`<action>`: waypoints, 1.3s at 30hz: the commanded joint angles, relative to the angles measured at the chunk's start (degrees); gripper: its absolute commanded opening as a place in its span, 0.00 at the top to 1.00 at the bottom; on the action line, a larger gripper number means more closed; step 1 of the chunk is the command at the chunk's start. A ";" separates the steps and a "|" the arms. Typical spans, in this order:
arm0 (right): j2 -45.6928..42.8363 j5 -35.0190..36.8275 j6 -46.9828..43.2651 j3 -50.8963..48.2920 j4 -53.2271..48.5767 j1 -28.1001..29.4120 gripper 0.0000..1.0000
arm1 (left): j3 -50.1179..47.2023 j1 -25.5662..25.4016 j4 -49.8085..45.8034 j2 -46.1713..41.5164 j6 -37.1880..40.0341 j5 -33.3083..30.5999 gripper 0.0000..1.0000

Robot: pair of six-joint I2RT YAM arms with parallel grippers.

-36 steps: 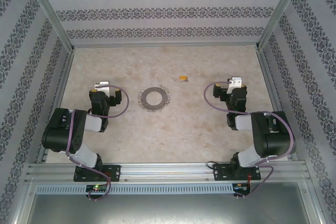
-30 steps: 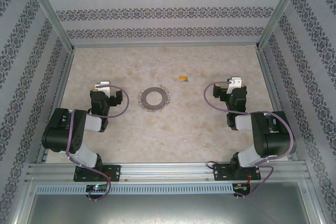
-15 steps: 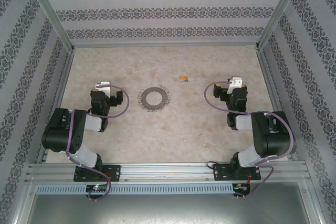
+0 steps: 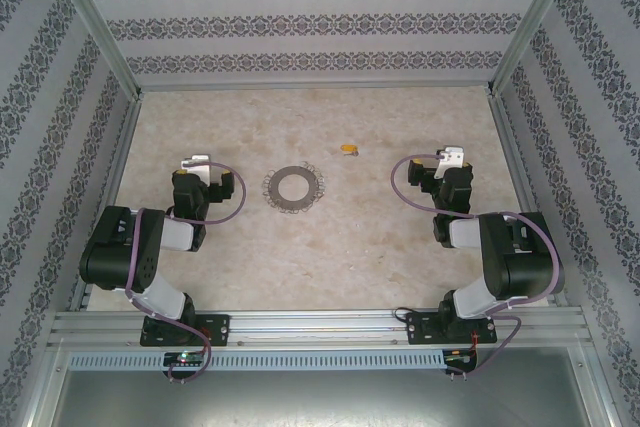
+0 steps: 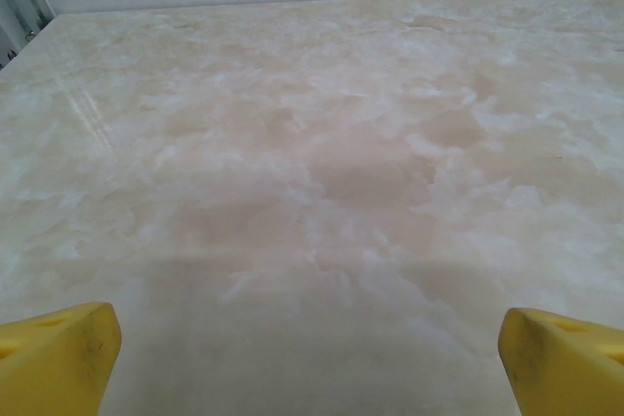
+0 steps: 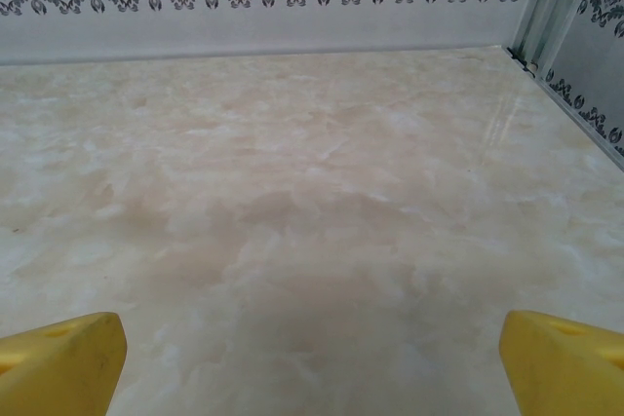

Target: Put the keys on the keyring

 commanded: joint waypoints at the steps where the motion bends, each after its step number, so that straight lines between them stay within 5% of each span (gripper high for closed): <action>1: 0.52 -0.86 1.01 -0.56 2.15 -0.38 0.02 | 1.07 1.12 -0.69 -0.28 -0.27 1.25 0.00; 32: 0.17 -0.47 0.66 -0.66 2.20 -0.03 0.02 | 0.94 1.52 -0.39 -0.36 -0.37 2.74 0.00; 39: -7.19 -0.16 -0.20 -1.17 -1.73 0.46 0.02 | 2.13 1.57 -6.41 -4.82 -0.24 3.22 0.00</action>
